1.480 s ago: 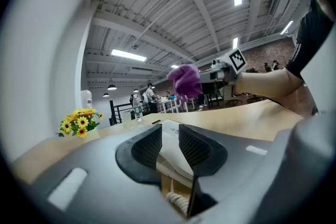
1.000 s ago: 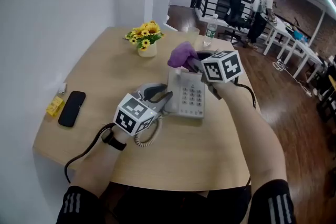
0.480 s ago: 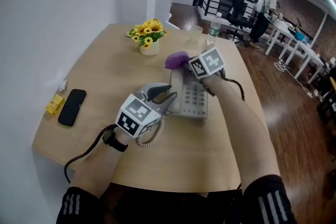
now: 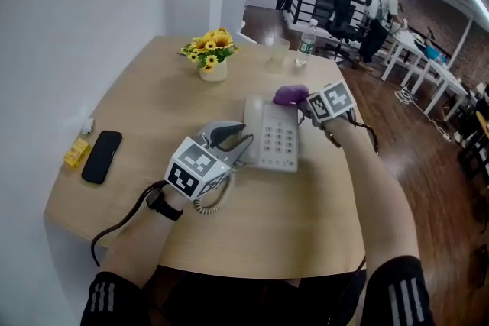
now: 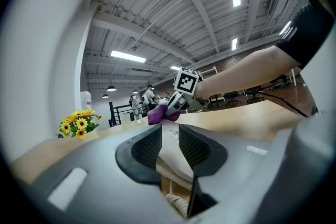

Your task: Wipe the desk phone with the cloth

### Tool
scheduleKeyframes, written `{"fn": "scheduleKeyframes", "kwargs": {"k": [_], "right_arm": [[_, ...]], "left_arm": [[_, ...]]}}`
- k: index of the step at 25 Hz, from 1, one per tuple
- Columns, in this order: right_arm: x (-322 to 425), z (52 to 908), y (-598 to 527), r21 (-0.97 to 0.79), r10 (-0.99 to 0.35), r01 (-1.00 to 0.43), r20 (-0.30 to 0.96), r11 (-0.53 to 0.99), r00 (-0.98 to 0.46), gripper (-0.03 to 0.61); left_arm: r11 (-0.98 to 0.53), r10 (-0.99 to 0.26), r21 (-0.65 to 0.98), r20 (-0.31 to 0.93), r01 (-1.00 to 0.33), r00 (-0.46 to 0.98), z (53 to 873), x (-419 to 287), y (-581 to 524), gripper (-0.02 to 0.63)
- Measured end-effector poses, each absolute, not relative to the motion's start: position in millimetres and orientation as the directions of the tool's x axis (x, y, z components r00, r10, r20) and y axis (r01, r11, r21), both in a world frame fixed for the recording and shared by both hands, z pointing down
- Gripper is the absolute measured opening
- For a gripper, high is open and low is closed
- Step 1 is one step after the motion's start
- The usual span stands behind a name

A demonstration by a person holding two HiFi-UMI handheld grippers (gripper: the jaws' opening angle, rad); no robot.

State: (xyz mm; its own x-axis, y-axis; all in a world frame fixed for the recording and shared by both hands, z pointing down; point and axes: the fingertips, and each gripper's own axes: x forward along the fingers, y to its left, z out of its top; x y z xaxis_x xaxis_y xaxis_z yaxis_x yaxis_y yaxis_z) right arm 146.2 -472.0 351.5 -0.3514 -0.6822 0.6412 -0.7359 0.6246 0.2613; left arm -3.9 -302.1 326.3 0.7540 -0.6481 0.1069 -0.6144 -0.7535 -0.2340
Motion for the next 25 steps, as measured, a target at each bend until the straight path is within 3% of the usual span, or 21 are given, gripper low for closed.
{"fn": "scheduleKeyframes", "kwargs": {"k": [7, 13, 25], "right_arm": [[105, 322, -463, 0.174, -0.668, -0.720, 0.562, 0.672, -0.488, 0.075], [44, 345, -449, 0.172, -0.598, -0.644, 0.601, 0.745, -0.531, 0.075], [136, 362, -444, 0.180, -0.653, -0.734, 0.623, 0.655, -0.431, 0.075]], "left_arm": [[-0.754, -0.647, -0.235, 0.108, -0.613, 0.754, 326, -4, -303, 0.094], [-0.755, -0.646, -0.232, 0.107, -0.613, 0.756, 328, -4, -302, 0.094], [-0.756, -0.644, -0.241, 0.109, -0.608, 0.757, 326, -4, -301, 0.094]]}}
